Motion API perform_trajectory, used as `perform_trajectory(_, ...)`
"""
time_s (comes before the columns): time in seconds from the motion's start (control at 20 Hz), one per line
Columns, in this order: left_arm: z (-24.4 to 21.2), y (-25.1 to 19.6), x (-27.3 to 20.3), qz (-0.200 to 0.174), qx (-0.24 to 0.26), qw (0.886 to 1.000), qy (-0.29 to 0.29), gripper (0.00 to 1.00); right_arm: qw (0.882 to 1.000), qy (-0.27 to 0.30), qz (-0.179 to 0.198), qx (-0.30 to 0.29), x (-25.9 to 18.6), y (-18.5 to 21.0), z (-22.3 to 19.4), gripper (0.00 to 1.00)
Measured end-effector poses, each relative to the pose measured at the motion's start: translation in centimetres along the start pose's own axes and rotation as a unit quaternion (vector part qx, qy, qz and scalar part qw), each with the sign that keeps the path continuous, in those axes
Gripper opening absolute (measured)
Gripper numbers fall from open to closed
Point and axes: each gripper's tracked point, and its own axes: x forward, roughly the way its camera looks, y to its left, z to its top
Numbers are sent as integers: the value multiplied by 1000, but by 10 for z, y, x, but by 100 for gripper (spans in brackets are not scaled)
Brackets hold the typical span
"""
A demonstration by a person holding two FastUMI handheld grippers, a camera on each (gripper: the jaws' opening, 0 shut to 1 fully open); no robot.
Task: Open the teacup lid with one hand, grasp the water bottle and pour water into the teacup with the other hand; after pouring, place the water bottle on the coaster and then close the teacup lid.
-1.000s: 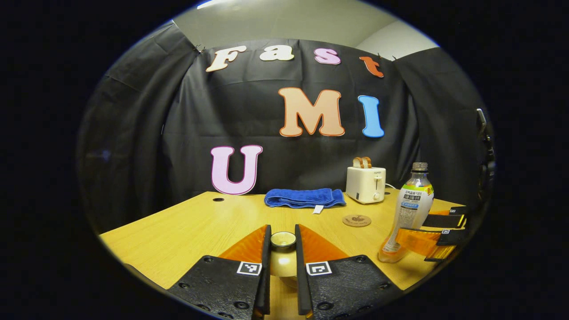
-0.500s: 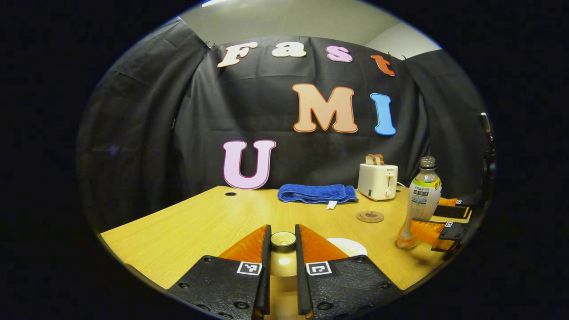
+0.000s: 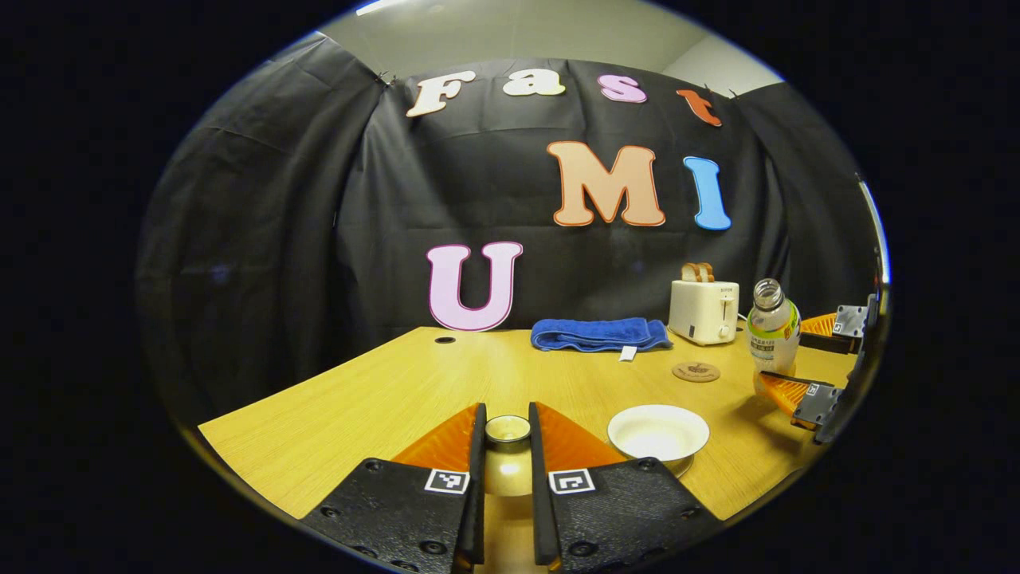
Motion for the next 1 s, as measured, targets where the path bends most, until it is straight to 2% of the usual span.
perform_trajectory(0.1, -1, 6, 0, 5, 4, 1000, -1, 22, 998, -4, -2, -55, 0, 3, 4, 72)
perform_trajectory(0.15, -1, 8, 0, 6, 5, 1000, -1, 22, 997, -6, -2, -83, 6, 17, 5, 72)
perform_trajectory(0.35, -6, 17, 2, 8, 0, 1000, 1, 22, 985, -16, 8, -171, 2, 27, 7, 71)
perform_trajectory(0.55, -7, 20, 2, 8, -1, 1000, 4, 22, 966, -34, 9, -256, 9, 31, 14, 71)
perform_trajectory(1.0, -11, 25, 3, 10, 3, 1000, 9, 22, 928, -65, 19, -367, 7, 30, 24, 71)
